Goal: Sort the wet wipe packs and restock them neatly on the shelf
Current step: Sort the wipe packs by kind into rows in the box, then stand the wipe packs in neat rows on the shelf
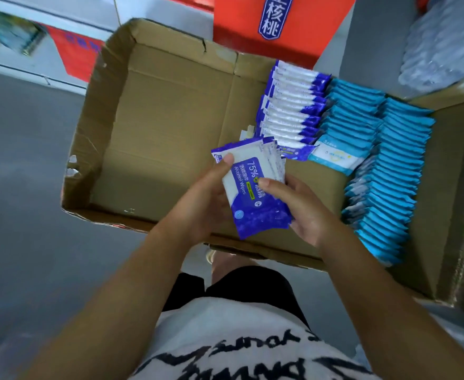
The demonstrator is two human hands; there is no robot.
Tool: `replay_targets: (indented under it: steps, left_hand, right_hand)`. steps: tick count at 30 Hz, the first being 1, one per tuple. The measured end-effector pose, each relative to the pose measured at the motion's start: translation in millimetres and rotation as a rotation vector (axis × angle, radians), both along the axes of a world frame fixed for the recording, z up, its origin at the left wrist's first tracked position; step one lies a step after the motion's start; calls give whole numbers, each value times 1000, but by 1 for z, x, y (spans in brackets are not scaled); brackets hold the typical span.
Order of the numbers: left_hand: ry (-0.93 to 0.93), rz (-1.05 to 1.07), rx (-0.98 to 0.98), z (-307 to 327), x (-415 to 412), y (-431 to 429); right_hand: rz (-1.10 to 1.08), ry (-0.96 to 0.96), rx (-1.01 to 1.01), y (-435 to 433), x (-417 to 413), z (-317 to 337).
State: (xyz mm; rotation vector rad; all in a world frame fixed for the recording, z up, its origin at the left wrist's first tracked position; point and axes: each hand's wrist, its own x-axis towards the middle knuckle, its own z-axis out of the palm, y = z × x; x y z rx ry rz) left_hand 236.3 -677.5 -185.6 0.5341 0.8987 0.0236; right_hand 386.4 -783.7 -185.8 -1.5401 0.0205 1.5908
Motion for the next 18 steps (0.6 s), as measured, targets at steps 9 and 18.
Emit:
replay_targets:
  steps: [9, 18]
  left_hand:
    - [-129, 205, 27, 124, -49, 73]
    - [-95, 200, 272, 179, -206, 243]
  right_hand:
    - [188, -272, 235, 106, -69, 124]
    - [-120, -752, 326, 258, -254, 163]
